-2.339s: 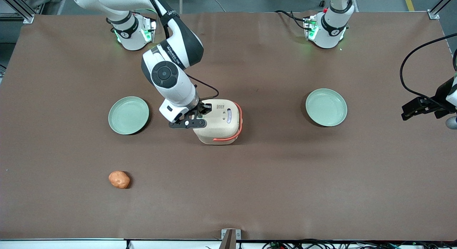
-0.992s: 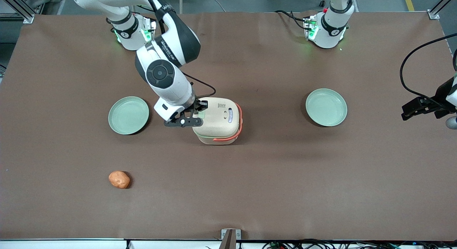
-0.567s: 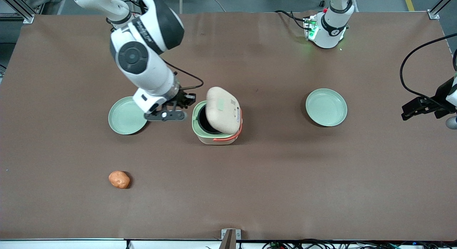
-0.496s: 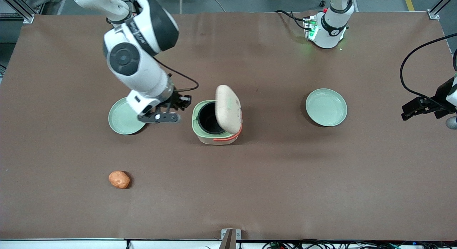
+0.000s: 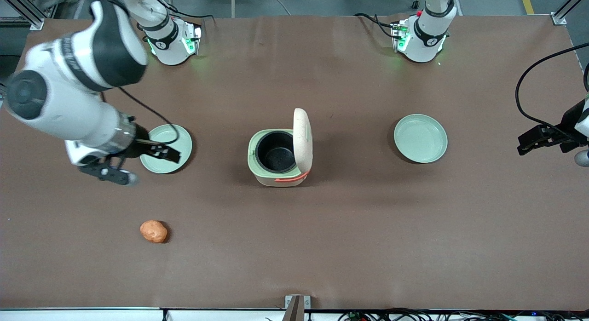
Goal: Press rice cooker button with right arm
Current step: 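Lift the right gripper away as the cooker lid springs open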
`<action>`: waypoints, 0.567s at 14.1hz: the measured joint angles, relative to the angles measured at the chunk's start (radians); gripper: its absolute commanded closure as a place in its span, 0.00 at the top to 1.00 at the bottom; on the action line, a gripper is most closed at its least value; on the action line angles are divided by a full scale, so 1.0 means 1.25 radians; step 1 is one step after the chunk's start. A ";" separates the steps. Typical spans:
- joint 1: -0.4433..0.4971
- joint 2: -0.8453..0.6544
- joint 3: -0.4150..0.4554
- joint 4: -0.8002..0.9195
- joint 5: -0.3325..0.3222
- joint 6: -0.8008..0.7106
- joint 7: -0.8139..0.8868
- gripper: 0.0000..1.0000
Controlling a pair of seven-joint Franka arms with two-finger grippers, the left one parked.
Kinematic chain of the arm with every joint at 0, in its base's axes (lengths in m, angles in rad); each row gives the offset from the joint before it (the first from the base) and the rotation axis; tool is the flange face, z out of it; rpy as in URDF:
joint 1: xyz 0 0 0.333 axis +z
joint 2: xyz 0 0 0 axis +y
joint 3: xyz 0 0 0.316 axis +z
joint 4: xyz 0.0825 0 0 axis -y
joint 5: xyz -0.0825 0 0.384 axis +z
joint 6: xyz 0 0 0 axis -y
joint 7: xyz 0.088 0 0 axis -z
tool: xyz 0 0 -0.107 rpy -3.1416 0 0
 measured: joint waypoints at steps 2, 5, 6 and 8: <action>-0.060 -0.004 -0.002 0.022 -0.001 -0.021 -0.010 1.00; -0.141 -0.005 -0.004 0.036 -0.001 -0.044 -0.055 1.00; -0.158 -0.007 -0.004 0.042 -0.001 -0.048 -0.076 1.00; -0.188 -0.022 -0.004 0.057 -0.002 -0.068 -0.121 1.00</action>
